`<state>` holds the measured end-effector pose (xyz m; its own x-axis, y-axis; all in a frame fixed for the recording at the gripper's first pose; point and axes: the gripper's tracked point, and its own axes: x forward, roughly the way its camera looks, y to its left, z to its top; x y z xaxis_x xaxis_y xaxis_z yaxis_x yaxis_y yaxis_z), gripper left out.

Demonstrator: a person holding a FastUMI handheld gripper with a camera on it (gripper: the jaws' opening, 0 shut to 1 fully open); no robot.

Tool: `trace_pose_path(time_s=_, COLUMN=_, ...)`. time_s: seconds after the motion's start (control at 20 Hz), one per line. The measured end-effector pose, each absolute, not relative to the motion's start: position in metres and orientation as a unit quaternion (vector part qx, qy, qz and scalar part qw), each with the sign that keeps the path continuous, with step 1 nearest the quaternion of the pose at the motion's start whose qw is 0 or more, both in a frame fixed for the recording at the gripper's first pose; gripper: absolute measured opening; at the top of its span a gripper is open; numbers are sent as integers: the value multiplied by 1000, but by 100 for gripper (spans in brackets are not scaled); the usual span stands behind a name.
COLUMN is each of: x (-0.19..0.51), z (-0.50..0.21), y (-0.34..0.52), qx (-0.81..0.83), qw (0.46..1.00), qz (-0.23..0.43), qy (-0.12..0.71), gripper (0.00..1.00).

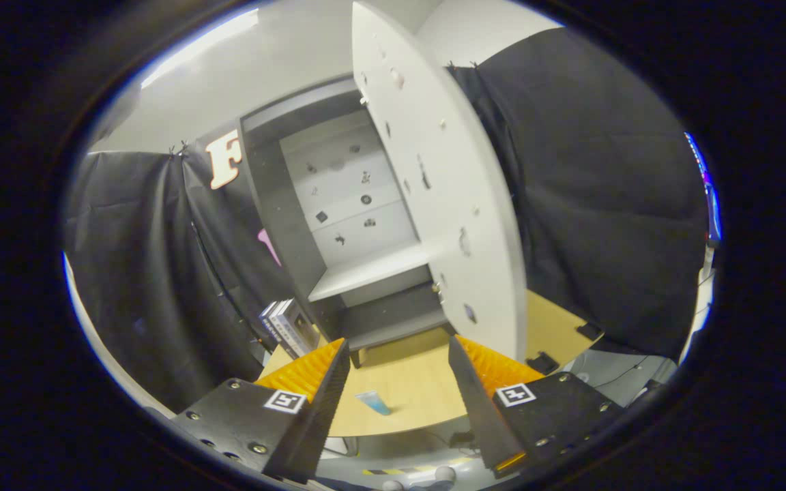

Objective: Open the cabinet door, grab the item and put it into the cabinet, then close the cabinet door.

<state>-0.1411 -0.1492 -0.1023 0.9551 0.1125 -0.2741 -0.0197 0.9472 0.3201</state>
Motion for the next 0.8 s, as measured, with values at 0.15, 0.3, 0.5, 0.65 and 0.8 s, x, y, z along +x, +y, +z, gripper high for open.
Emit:
trace_pose_path(time_s=0.15, x=-116, z=-147, y=-104, qx=180, qw=967, qz=53, qy=173, gripper=92)
trace_pose_path(time_s=0.3, x=-88, z=-198, y=-71, qx=164, qw=965, qz=53, qy=196, gripper=92)
trace_pose_path(time_s=0.5, x=-56, z=-261, y=-30, qx=113, qw=963, qz=69, qy=233, gripper=92)
trace_pose_path(time_s=0.65, x=-40, z=-297, y=-8, qx=88, qw=958, qz=84, qy=258, gripper=96)
trace_pose_path(time_s=0.8, x=-22, z=-337, y=-4, qx=55, qw=956, qz=78, qy=277, gripper=98)
